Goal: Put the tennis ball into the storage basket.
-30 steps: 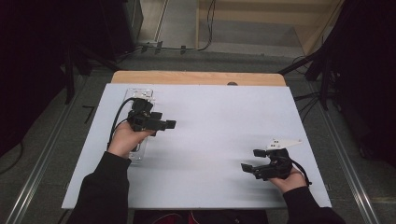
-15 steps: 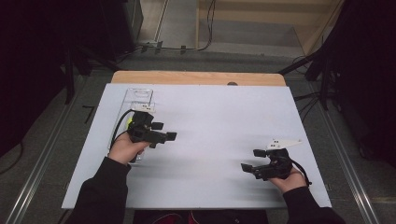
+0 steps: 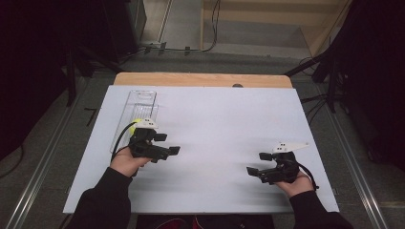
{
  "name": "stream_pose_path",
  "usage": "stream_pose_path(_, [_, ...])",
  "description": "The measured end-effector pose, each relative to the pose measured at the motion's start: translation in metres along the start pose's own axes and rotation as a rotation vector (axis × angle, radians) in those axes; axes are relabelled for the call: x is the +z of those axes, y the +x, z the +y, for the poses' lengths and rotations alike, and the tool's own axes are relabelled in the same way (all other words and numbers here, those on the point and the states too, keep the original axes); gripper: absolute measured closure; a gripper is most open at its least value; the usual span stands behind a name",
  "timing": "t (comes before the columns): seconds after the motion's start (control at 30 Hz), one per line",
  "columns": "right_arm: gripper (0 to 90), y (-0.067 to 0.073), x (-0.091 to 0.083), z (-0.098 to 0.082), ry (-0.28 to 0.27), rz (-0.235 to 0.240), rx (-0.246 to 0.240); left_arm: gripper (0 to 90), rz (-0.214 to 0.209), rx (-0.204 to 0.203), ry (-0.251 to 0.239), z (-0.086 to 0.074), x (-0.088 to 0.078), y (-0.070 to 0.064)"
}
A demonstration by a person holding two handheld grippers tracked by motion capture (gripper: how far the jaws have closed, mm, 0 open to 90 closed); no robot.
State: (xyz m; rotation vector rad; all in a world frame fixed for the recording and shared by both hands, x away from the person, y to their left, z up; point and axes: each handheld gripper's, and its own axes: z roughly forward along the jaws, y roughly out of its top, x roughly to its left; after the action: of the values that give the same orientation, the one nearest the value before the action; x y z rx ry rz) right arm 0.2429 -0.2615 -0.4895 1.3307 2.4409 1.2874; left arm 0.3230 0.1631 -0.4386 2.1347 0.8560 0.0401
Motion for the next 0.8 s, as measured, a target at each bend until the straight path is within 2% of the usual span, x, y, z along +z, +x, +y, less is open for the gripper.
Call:
stream_pose_path(0.1, [13.1,0.000,0.000,0.000,0.001,-0.002,0.002,21.0,-0.015,0.010,-0.002,-0.007,0.000,-0.003])
stream_pose_path(0.57, [13.2,-0.001,0.000,0.000,0.001,-0.006,0.003,21.0,0.000,0.035,-0.019,-0.031,-0.004,-0.010])
stream_pose_path(0.8, [13.1,-0.002,-0.001,0.000,-0.002,-0.004,0.008,20.9,-0.001,0.044,-0.009,-0.042,-0.005,-0.013])
